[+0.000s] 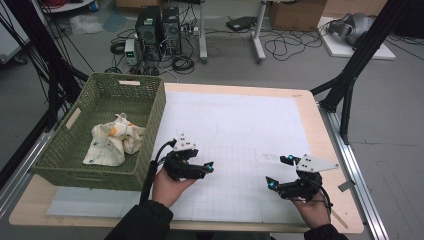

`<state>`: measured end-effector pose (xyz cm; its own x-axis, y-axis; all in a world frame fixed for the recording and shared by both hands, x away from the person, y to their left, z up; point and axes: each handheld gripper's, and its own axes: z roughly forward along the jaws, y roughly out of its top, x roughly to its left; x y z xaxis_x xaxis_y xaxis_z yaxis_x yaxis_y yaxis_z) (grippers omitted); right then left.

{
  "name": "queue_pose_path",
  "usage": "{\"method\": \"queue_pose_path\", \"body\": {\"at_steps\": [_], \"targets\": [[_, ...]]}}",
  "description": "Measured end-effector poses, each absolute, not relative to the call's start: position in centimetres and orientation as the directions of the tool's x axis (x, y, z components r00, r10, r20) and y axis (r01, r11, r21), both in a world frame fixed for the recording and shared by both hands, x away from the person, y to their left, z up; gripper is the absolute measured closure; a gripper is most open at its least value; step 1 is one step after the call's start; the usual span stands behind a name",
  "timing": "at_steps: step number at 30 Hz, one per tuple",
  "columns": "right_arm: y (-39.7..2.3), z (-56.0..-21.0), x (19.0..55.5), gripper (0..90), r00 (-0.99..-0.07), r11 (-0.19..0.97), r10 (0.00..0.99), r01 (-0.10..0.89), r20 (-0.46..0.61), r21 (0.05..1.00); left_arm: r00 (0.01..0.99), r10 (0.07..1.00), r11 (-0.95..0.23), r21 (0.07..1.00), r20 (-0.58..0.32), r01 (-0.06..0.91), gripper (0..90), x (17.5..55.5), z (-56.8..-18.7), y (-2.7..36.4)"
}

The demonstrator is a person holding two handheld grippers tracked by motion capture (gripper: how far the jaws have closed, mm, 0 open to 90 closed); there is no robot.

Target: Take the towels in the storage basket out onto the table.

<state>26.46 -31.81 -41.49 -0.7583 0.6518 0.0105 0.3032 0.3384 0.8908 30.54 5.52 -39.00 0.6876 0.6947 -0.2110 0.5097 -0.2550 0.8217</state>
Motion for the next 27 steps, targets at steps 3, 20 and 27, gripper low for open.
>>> {"method": "queue_pose_path", "body": {"at_steps": [3,20,27], "targets": [[-31.9,-41.5,26.5,9.8,-0.759,0.339,0.651,0.302,0.01,0.891,0.672,0.699,-0.207,0.83,-0.245,0.518,29.9,31.8,-37.7,5.5],[-32.1,-41.3,26.6,9.8,-0.761,0.328,0.648,0.294,0.012,0.898,0.63,0.63,-0.041,0.791,-0.454,0.61,34.4,36.8,-31.6,7.8],[-32.0,-41.3,26.6,9.8,-0.763,0.329,0.646,0.293,0.012,0.898,0.601,0.579,0.042,0.756,-0.551,0.653,36.1,38.2,-29.5,11.3]]}}
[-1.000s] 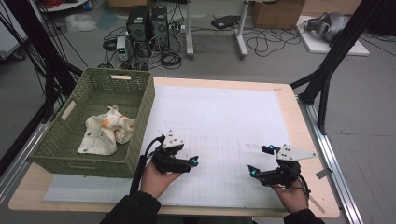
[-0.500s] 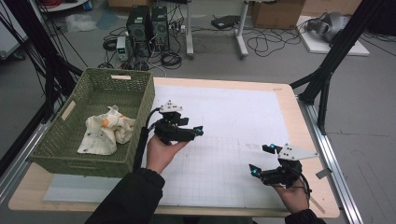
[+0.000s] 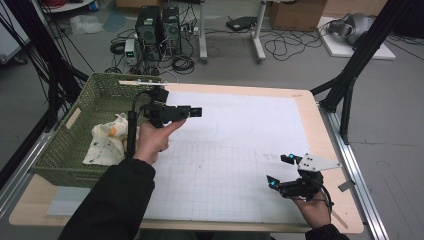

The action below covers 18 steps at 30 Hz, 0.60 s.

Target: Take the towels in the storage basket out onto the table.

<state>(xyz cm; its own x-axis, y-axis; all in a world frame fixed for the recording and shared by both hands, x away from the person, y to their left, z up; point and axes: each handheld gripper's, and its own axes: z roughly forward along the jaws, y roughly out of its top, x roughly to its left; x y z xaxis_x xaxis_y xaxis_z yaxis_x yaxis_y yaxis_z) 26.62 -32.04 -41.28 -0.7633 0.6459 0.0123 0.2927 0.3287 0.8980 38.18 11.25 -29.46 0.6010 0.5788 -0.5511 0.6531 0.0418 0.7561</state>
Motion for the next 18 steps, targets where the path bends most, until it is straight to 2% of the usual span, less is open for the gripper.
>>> {"method": "queue_pose_path", "body": {"at_steps": [9,17,18], "targets": [[-32.0,-41.4,26.7,9.8,-0.765,0.33,0.644,0.294,0.013,0.897,0.576,0.547,0.08,0.722,-0.608,0.687,35.8,39.2,-29.4,14.8],[-32.0,-41.4,26.7,9.8,-0.766,0.331,0.643,0.295,0.014,0.896,0.538,0.574,0.096,0.704,-0.617,0.704,37.0,40.0,-29.8,18.2],[-32.0,-41.4,26.7,9.8,-0.765,0.329,0.644,0.299,0.018,0.896,0.522,0.601,0.096,0.703,-0.605,0.704,37.0,40.1,-30.0,19.1]]}}
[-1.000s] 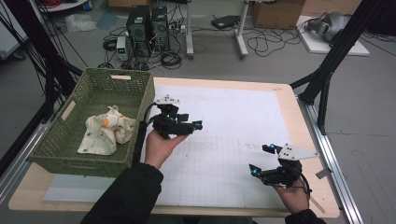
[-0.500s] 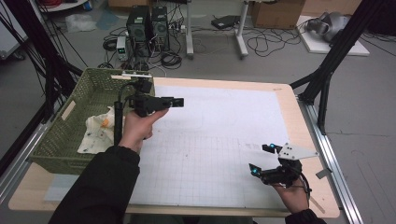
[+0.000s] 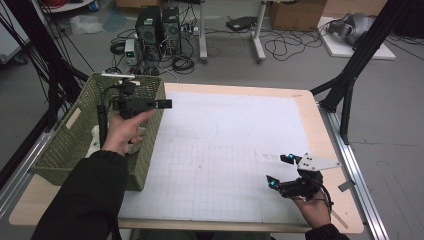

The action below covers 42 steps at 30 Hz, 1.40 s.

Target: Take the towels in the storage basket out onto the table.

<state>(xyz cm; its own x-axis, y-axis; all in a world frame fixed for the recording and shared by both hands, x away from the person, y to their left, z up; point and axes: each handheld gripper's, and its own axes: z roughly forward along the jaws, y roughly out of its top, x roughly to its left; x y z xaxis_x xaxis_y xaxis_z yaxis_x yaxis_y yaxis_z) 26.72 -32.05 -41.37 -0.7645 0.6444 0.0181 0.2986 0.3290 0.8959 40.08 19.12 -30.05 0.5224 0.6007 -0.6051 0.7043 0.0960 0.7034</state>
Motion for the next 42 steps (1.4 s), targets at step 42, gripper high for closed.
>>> {"method": "queue_pose_path", "body": {"at_steps": [42], "targets": [[-32.0,-41.5,26.8,9.8,-0.769,0.336,0.639,0.298,0.016,0.893,0.287,0.955,-0.198,0.56,-0.076,0.804,36.3,39.1,-34.7,27.1]]}}
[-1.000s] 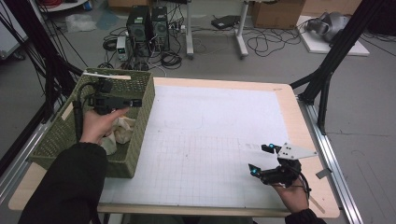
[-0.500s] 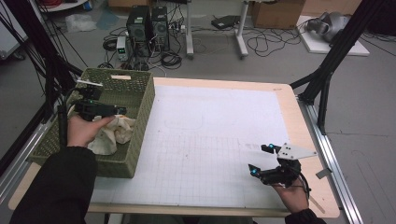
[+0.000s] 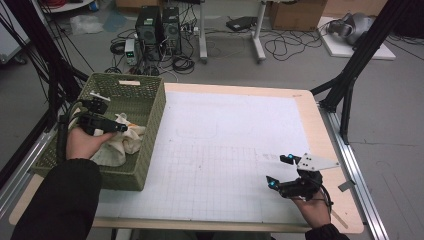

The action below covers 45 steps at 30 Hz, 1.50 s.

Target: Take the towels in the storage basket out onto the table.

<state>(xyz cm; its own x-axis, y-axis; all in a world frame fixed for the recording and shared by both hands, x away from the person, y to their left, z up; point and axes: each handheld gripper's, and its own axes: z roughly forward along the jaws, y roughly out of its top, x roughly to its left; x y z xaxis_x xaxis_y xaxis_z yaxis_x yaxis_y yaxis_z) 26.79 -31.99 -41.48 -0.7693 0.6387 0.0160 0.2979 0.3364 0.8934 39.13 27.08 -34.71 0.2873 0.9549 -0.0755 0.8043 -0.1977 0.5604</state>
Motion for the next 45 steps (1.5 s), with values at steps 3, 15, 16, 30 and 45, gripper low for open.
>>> {"method": "queue_pose_path", "body": {"at_steps": [3,15,16,30,45], "targets": [[-31.9,-41.5,26.8,9.8,-0.771,0.34,0.636,0.292,0.01,0.894,0.294,0.953,-0.215,0.539,-0.065,0.815,35.5,39.2,-35.0,27.0],[-31.9,-41.5,26.8,9.8,-0.771,0.341,0.637,0.294,0.011,0.893,0.299,0.954,-0.268,0.372,-0.029,0.889,33.6,40.0,-37.3,26.7],[-31.9,-41.4,26.8,9.8,-0.771,0.341,0.637,0.295,0.012,0.893,0.303,0.953,-0.276,0.353,-0.021,0.894,33.3,40.1,-37.6,26.6],[-31.7,-41.4,26.8,9.8,-0.775,0.346,0.631,0.286,0.004,0.893,0.325,0.946,-0.311,0.262,-0.008,0.914,41.9,40.4,-40.0,25.8],[-31.8,-41.3,26.7,9.8,-0.776,0.345,0.631,0.285,0.004,0.894,0.33,0.941,-0.301,0.257,-0.078,0.918,70.3,40.4,-39.8,26.4]]}}
